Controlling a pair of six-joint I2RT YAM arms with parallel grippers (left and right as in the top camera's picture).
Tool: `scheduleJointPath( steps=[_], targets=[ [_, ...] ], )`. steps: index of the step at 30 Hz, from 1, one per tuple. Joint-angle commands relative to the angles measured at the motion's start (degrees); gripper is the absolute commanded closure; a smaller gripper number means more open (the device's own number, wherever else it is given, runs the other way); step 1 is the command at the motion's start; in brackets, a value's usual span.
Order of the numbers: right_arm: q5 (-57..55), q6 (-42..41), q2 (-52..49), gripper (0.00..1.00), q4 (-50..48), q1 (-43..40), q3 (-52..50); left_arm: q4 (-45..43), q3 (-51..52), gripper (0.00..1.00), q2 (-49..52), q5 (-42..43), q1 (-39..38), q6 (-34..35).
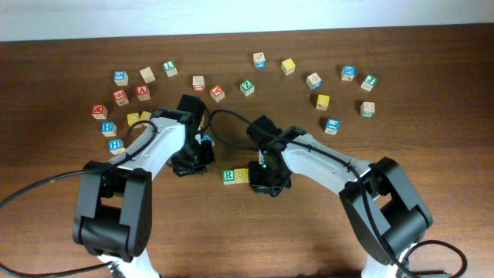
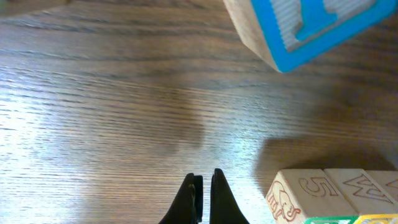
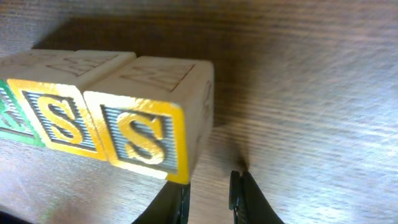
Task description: Spell out RSS
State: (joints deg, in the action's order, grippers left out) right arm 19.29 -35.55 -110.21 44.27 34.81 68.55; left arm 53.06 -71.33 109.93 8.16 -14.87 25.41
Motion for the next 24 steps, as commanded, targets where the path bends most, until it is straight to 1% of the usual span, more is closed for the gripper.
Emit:
scheduleJointPath(
  steps=[1, 7, 11, 13, 16, 19, 21, 24],
  targets=[
    [-0.74, -1.38, 0.17, 0.89, -1.36, 0.07, -0.37, 0.15, 0.42, 1.0, -0.87, -1.14, 3.56, 0.74],
    [-1.53, -1.38, 0.17, 0.89, -4.07, 0.07, -0.37, 0.11, 0.44, 1.0, -0.87, -1.16, 4.61, 0.7],
    [-1.49, -1.38, 0.17, 0.9, -4.02, 0.07, -0.37, 0.13, 0.44, 1.0, -0.87, -1.16, 4.61, 0.7],
    [0.7, -1.33, 0.2, 0.96, -3.54, 0.07, -0.35, 0.13, 0.44, 1.0, -0.87, -1.14, 4.55, 0.7],
    [0.59, 0.35, 0.33, 0.96, 1.88, -0.5, 1.25, 0.17, 0.44, 1.0, -0.87, -0.9, 4.55, 0.7],
    [-6.49, 1.27, 0.57, 0.96, 8.81, -2.95, 6.69, 0.2, 0.76, 1.0, -0.87, -0.13, 3.8, 0.7],
    [-6.95, 3.85, 0.57, 0.96, 5.57, -5.4, 7.91, 0.17, 1.42, 1.0, -0.87, -0.07, 2.08, 0.7],
    [-7.06, 3.85, 0.48, 0.96, -3.96, -7.04, 7.89, -0.09, 1.99, 1.0, -0.87, -0.07, -1.29, 0.74]
  ],
)
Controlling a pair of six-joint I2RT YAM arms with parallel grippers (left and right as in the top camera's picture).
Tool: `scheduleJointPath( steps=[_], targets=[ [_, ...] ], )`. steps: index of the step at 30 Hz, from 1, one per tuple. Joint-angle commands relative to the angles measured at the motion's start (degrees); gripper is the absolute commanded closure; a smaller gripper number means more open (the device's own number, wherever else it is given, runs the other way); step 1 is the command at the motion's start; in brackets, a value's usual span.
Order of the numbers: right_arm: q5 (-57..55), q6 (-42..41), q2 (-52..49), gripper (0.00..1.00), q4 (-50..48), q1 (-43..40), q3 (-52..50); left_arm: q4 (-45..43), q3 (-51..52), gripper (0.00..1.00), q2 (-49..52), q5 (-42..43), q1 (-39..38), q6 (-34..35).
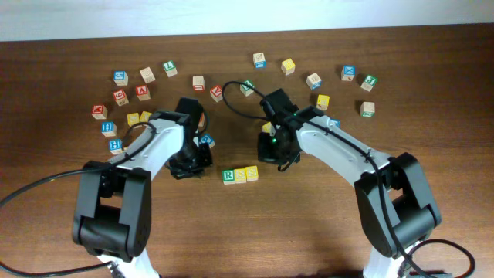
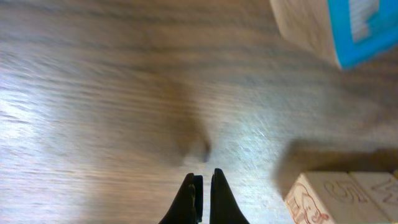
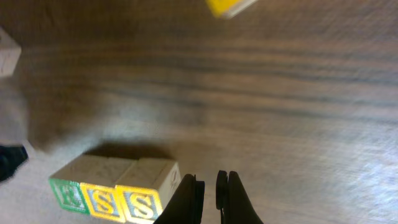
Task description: Spell out RSS
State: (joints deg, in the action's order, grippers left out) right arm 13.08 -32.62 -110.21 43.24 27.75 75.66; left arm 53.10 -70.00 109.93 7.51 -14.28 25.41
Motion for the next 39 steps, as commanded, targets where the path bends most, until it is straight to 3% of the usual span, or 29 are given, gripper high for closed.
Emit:
scheduleJointPath(
  steps=[1, 5, 32, 36, 39],
  targets=[
    [0.42, 0.92, 0.2, 0.96, -5.77, 0.87, 0.74, -0.55, 0.66, 1.0, -0.87, 0.59, -2.67, 0.74],
    [-0.28, 0.92, -1.49, 0.96, -6.82, 4.61, 0.74, -0.87, 0.66, 1.0, -0.87, 0.57, -2.97, 0.94],
    [2.78, 0.66, -2.78, 0.96, -2.54, 3.63, 0.55, -0.98, 0.66, 1.0, -0.87, 0.61, -2.97, 0.92],
    [2.93, 0.92, -2.75, 0.96, 3.48, -3.48, 0.55, -0.96, 0.66, 1.0, -0.87, 0.66, -2.97, 0.92],
    [2.95, 0.48, -2.78, 0.96, 7.52, -1.38, -0.42, -1.25, 0.66, 1.0, -0.87, 3.26, -2.97, 0.9]
  ],
)
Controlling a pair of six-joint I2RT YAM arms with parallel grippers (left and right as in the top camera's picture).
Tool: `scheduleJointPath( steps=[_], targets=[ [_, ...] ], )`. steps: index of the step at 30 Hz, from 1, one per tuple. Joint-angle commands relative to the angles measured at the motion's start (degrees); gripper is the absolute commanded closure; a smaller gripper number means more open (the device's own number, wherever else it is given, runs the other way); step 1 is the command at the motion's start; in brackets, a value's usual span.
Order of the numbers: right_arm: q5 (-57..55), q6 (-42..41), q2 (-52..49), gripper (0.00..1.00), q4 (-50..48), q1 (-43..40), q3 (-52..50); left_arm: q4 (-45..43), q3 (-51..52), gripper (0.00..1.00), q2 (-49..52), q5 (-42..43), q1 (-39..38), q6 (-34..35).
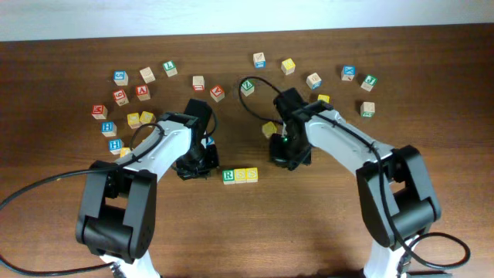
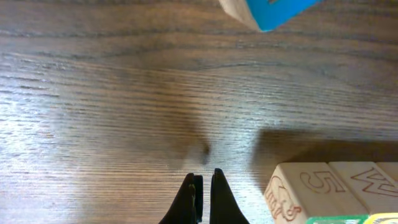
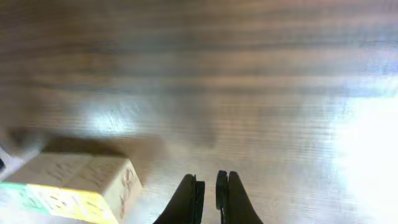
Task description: Spell out RSS
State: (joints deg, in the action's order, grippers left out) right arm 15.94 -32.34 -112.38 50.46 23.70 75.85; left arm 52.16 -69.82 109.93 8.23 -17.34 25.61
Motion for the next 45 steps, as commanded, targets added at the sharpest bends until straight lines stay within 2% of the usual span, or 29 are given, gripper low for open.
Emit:
scheduleJointPath(
  steps=[1, 3, 6, 12, 23, 28, 29, 30, 31, 32, 33, 34, 35, 39, 41, 43, 45],
  targets=[
    [0.04, -1.2, -0.61, 0.96, -0.33, 4.13, -1.29, -0.26, 0.48, 1.0, -0.87, 2.73, 0.09, 0.7],
    [0.15, -2.64, -0.61, 0.96, -3.39, 6.91, -1.79, -0.13, 0.48, 1.0, -0.87, 3.21, -0.35, 0.7],
    [3.04, -3.1, -0.61, 0.96, -4.37, 7.1, -1.79, -1.44, 0.48, 1.0, -0.87, 3.15, -3.06, 0.72],
    [4.87, -4.59, -0.61, 0.96, -4.39, 7.1, -1.81, -2.45, 0.48, 1.0, -0.87, 3.61, -3.41, 0.7],
    [1.03, -3.67, -0.26, 0.95, -3.69, 6.91, -1.22, -1.97, 0.46, 1.0, -0.9, 1.81, -2.43, 0.7],
    [-9.05, -2.16, 3.26, 0.95, 9.86, 4.28, 8.35, 4.33, -3.23, 1.0, -1.07, -0.57, 3.67, 0.66],
    [-11.72, -2.19, 6.01, 0.95, 16.55, 3.17, 12.76, 7.69, -6.27, 1.0, -1.66, -0.81, 6.62, 0.33],
    [-13.77, -2.19, 8.7, 0.9, 20.74, 2.89, 14.91, 9.25, -8.28, 1.0, -2.49, -0.79, 8.57, -0.9],
    [-16.46, -2.19, 13.53, 0.8, 25.79, 2.91, 16.44, 9.88, -9.57, 1.0, -4.13, -0.81, 10.84, -1.29],
    [-16.72, -2.21, 19.23, 0.61, 28.92, 2.91, 16.41, 9.84, -9.64, 0.94, -5.79, -0.79, 13.25, -1.25],
    [-16.72, -2.21, 26.27, 0.36, 32.41, 2.91, 16.41, 9.66, -9.64, 0.63, -6.19, -0.76, 15.54, -1.22],
    [-16.7, -2.21, 32.28, 0.02, 34.99, 2.91, 16.41, 9.66, -9.62, 0.19, -6.14, -0.74, 16.72, -1.22],
    [-16.7, -2.21, 39.01, 0.02, 37.09, 2.91, 16.41, 9.66, -9.62, 0.01, -6.14, -0.74, 17.64, -1.22],
    [-16.65, -2.21, 57.86, 0.02, 40.7, 2.91, 16.39, 9.64, -9.62, 0.01, -6.14, -0.42, 17.73, -1.22],
    [-16.63, -2.21, 63.41, 0.02, 42.27, 2.91, 16.39, 9.64, -9.62, 0.01, -6.14, -0.57, 17.75, -1.22],
    [-16.65, -2.21, 65.29, 0.02, 46.53, 2.91, 16.39, 9.64, -9.62, 0.01, -6.14, -0.57, 17.73, -1.22],
    [-16.65, -2.21, 65.42, 0.02, 46.84, 2.91, 16.35, 9.64, -9.62, 0.01, -6.14, -0.57, 17.73, -1.22]
  ],
)
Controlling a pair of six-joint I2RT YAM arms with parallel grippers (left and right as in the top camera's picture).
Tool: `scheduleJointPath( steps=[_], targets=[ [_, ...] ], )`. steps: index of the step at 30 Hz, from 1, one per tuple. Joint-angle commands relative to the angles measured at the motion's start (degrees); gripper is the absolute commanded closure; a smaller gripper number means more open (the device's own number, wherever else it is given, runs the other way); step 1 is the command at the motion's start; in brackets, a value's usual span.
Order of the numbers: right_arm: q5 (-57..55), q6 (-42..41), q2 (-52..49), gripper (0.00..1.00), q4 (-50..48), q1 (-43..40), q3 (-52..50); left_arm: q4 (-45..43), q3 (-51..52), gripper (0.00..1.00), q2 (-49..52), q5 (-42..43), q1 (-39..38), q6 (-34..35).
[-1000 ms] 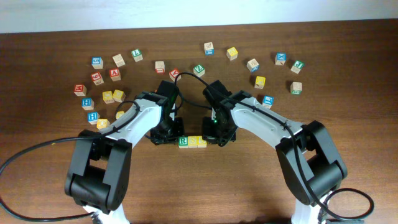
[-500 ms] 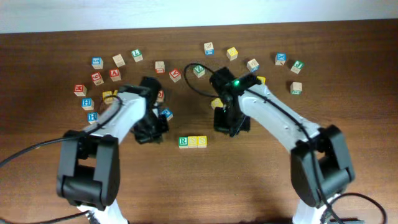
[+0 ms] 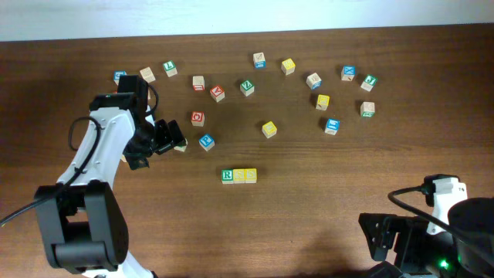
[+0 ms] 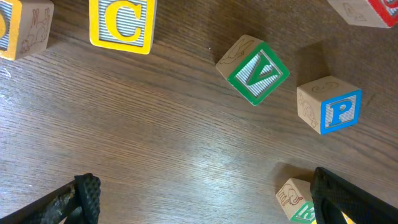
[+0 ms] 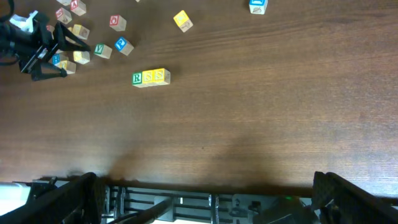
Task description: Spell out RSS
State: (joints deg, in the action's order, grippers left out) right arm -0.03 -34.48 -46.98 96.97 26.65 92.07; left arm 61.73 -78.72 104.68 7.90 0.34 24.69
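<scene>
Three blocks lie side by side in a row near the table's middle: a green R (image 3: pixel 227 176), a yellow S (image 3: pixel 239 176) and a second yellow S (image 3: pixel 251 175). The right wrist view shows the row (image 5: pixel 151 77) from high up. My left gripper (image 3: pixel 160 137) is open over the left of the table, apart from the row. In its own view the left gripper (image 4: pixel 205 202) holds nothing, and the R block's corner (image 4: pixel 297 200) shows at lower right. My right gripper (image 3: pixel 382 235) is drawn back at the near right edge, and the right gripper (image 5: pixel 205 205) is open and empty.
Loose letter blocks are scattered across the far half of the table. A green V (image 4: pixel 253 68), a blue P (image 4: pixel 329 104) and a yellow C (image 4: pixel 121 22) lie just ahead of the left gripper. A yellow block (image 3: pixel 268 128) sits behind the row. The table's front edge (image 5: pixel 205 186) is under the right gripper.
Both grippers were shut close to the row, left beside the R and right beyond the last S. Now both are open and far from it, left among the loose blocks, right at the near edge.
The right gripper was shut against the last S, the left shut on the table left of the R. Then the right stood behind the row, then to its right, both still shut. The R, S, S row stayed put. Now both arms are withdrawn and open.
</scene>
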Motion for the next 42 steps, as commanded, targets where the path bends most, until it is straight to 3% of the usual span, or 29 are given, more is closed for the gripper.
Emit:
scheduleJointPath(
  steps=[1, 6, 8, 9, 12, 14, 20, 27, 33, 37, 42],
  targets=[
    [-0.68, -0.04, 0.02, 0.02, 0.33, -0.04, 0.13, 0.07, -0.72, 0.01, -0.9, -0.24, 0.07, -0.31],
    [-0.96, 0.0, 0.02, 0.02, 0.33, -0.04, 0.13, 0.07, -0.72, 0.01, -0.9, -0.24, 0.04, -0.31],
    [-6.23, 0.13, 0.22, 0.02, -1.51, -0.76, -0.81, 0.07, -0.72, 0.01, -0.9, -0.24, 0.04, -0.31],
    [-6.69, 3.15, 1.01, 0.02, -4.13, -2.73, -3.06, 0.07, -0.72, 0.01, -0.9, -0.24, 0.04, -0.31],
    [-5.7, 13.18, 8.57, 0.02, -18.84, -7.48, -16.83, 0.07, -0.72, 0.01, -0.9, -0.24, 0.04, -0.31],
    [-1.05, 21.55, 17.22, 0.02, -34.01, -11.3, -32.46, 0.07, -0.72, 0.01, -0.9, -0.24, 0.04, -0.31],
    [3.54, 28.48, 33.88, 0.02, -66.31, -17.77, -64.41, 0.07, -0.72, 0.01, -0.9, -0.24, 0.04, -0.31],
    [3.93, 34.07, 45.66, 0.02, -88.24, -19.96, -81.79, 0.07, -0.72, 0.01, -0.9, -0.24, 0.04, -0.31],
    [3.91, 37.07, 46.8, 0.02, -103.14, -20.04, -89.92, 0.07, -0.72, 0.01, -0.9, -0.24, 0.04, -0.31],
    [3.89, 37.09, 46.8, 0.02, -106.66, -20.06, -91.76, 0.07, -0.72, 0.01, -0.9, -0.24, 0.04, -0.31],
    [6.29, 37.2, 46.8, 0.02, -93.02, -22.73, -91.76, 0.07, -0.72, 0.01, -0.9, -0.24, 0.07, -0.31]
  ],
)
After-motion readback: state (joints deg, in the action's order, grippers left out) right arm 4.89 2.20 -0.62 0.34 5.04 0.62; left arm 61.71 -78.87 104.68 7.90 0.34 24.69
